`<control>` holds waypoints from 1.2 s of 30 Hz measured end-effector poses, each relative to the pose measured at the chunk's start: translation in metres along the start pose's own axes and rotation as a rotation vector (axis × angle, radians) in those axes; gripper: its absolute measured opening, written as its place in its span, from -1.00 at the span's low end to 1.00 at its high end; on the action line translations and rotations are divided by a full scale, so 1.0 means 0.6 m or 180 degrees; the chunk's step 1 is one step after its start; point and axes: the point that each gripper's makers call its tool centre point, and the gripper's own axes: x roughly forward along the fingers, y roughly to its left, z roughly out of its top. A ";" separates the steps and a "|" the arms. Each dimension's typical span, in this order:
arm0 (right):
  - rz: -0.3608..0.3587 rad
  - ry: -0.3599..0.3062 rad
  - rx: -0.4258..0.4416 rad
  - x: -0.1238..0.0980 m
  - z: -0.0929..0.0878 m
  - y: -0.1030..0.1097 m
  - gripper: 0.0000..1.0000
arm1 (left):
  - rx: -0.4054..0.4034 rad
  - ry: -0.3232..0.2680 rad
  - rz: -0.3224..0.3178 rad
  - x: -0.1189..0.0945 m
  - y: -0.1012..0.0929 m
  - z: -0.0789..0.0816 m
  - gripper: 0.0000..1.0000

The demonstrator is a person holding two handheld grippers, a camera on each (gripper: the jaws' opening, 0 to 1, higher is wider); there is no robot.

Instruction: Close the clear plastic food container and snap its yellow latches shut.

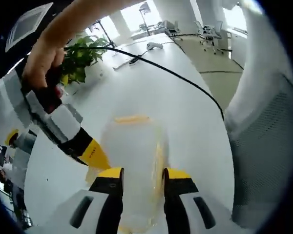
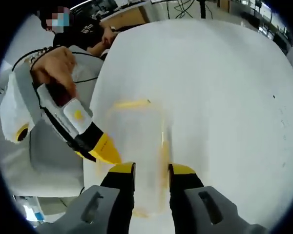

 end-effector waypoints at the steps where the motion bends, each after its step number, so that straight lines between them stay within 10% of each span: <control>1: -0.0043 -0.0066 0.0050 -0.001 -0.001 0.000 -0.53 | -0.0201 0.0028 0.0009 -0.002 0.004 -0.004 -0.41; 14: -0.0374 -0.0281 0.0075 -0.030 -0.056 0.026 0.12 | -0.0399 0.0130 0.0005 -0.060 0.049 -0.047 0.50; 36: -0.0621 0.0071 -0.0150 -0.006 -0.115 0.067 0.70 | 0.0030 0.0614 -0.0452 -0.043 0.067 -0.081 0.86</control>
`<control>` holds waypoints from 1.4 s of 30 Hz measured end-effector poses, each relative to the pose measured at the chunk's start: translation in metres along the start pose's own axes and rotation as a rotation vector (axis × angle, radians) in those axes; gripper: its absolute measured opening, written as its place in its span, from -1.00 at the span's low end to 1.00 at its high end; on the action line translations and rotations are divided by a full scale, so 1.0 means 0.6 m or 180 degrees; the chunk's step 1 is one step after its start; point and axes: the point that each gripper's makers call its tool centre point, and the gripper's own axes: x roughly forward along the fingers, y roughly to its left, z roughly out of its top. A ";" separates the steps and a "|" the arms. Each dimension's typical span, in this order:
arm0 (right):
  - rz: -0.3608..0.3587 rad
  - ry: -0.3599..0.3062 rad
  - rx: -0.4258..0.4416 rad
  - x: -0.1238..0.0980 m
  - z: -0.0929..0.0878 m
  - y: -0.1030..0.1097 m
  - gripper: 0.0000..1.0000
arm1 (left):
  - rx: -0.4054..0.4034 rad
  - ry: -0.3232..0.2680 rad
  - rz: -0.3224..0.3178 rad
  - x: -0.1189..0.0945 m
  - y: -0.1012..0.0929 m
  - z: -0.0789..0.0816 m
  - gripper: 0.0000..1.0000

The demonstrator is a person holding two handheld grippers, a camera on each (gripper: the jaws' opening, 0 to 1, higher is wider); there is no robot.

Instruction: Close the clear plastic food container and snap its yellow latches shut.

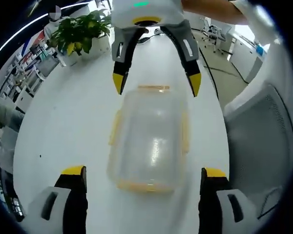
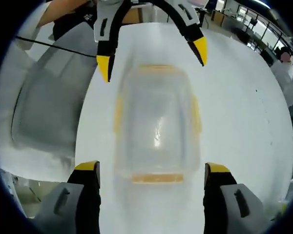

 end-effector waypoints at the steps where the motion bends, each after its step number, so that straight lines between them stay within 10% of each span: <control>1: -0.0009 0.0011 0.0000 0.001 -0.002 0.001 0.70 | 0.0007 0.0021 -0.0022 0.003 0.001 0.000 0.86; 42: -0.0160 0.0104 -0.0014 0.032 -0.016 -0.018 0.52 | 0.0521 0.0246 -0.0262 0.059 -0.018 -0.014 0.60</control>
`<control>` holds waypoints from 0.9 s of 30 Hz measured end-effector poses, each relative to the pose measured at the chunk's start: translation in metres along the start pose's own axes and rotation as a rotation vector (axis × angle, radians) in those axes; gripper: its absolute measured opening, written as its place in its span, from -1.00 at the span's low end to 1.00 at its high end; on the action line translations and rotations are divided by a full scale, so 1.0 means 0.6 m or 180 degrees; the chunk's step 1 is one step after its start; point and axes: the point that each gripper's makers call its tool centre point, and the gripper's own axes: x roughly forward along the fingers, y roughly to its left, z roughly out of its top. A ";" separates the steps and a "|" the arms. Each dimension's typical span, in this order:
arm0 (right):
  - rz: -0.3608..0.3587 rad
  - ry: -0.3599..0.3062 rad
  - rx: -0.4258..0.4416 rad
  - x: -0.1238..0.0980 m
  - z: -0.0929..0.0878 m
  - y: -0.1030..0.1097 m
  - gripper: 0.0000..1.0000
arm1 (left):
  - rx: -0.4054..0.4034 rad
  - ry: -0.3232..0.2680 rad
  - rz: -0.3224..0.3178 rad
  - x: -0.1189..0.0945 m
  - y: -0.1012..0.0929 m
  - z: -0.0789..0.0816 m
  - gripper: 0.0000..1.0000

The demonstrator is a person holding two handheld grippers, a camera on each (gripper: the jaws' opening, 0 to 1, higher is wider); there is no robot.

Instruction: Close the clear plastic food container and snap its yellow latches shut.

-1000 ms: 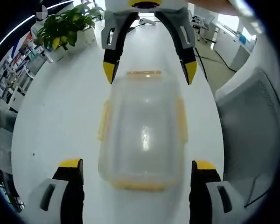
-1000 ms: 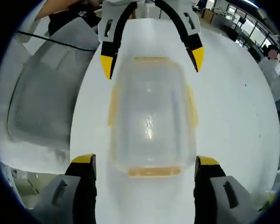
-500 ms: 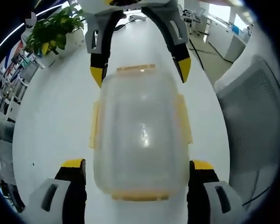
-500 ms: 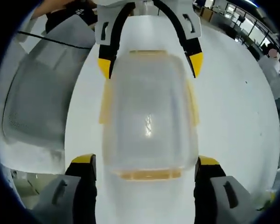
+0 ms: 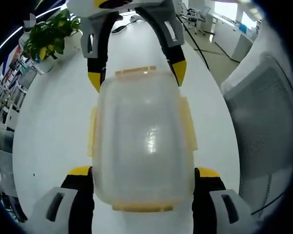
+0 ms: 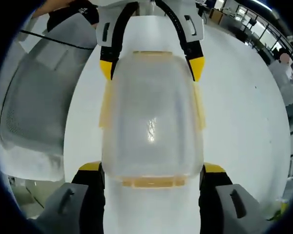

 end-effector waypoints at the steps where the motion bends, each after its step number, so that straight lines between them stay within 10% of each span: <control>1: 0.0001 0.0000 -0.0002 0.000 0.001 0.000 0.52 | 0.0001 0.0001 -0.0006 0.000 0.000 -0.001 0.60; 27: -0.0010 -0.0198 -0.0130 0.031 0.092 -0.008 0.52 | -0.0066 0.0212 0.0092 -0.040 -0.001 -0.093 0.56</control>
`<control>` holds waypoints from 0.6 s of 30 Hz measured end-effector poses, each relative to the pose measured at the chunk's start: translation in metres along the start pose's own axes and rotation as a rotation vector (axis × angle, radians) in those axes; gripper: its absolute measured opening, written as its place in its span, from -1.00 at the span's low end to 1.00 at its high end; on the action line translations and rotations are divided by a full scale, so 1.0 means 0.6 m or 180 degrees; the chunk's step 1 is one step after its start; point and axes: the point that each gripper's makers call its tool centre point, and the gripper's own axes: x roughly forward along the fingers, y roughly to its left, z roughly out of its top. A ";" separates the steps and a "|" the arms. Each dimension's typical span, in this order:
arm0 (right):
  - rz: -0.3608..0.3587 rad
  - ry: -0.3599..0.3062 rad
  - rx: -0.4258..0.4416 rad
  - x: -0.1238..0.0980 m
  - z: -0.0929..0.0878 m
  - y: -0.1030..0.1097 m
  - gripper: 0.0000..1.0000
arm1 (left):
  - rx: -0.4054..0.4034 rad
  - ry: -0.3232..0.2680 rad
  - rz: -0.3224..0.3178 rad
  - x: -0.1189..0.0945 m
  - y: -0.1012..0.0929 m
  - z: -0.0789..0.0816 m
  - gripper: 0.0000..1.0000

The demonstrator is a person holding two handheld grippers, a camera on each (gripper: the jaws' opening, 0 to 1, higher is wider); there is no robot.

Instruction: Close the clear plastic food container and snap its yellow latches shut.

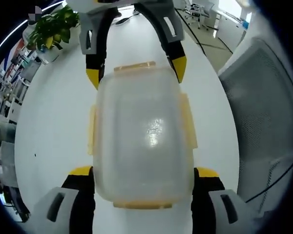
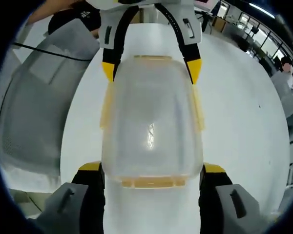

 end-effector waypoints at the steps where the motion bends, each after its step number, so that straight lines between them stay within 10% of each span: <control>1: -0.0001 -0.0005 0.0004 0.000 0.001 -0.002 0.52 | 0.0001 0.0007 0.0013 0.000 0.002 -0.001 0.55; 18: -0.0178 0.0006 0.0002 0.000 0.007 -0.066 0.48 | 0.0210 0.0135 0.0262 -0.003 0.073 -0.016 0.45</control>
